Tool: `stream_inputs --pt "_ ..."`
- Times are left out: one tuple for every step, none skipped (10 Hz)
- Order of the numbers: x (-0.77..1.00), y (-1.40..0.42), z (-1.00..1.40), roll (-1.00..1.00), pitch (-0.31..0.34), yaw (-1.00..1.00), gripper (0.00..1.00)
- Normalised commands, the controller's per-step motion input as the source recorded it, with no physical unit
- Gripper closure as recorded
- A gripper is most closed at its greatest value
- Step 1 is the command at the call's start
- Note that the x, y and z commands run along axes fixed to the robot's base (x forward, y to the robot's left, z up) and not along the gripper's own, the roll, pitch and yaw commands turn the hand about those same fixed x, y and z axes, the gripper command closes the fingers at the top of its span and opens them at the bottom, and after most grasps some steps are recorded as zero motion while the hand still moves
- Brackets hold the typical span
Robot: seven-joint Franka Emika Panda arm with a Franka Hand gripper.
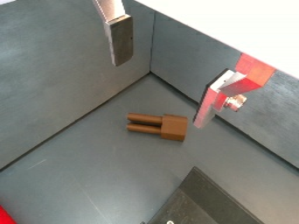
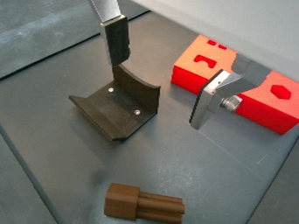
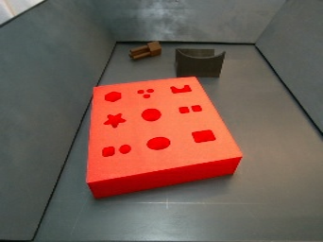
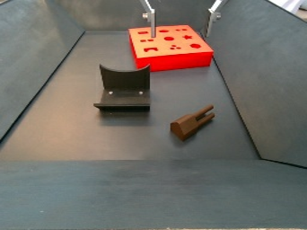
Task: Pick up the 3 prong object. Move up. Rotate the 3 prong object. Place the 3 prong object on the fixture. Regrasp the 3 prong object. Move to above the board. Insert the 3 prong object.
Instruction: Pick up the 3 prong object.
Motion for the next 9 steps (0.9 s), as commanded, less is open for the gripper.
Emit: stream_inputs --pt "0.07 0.16 -0.13 -0.01 0.000 -0.17 0.00" --pt "-0.07 0.23 -0.28 -0.01 -0.056 -0.67 0.00" --pt "-0.24 0.05 -0.35 0.00 -0.087 -0.89 0.00" --pt "-0.24 0.06 -0.35 0.00 -0.091 -0.89 0.00" --pt "-0.17 0.07 -0.35 0.00 -0.123 -0.89 0.00" --pt "-0.16 0.07 -0.36 0.00 -0.127 -0.89 0.00" --pt "-0.11 0.21 -0.43 0.00 -0.164 -0.78 0.00" --pt "0.00 0.40 -0.47 0.00 -0.211 -0.58 0.00" --pt "0.01 0.41 -0.51 0.00 -0.191 -0.53 0.00"
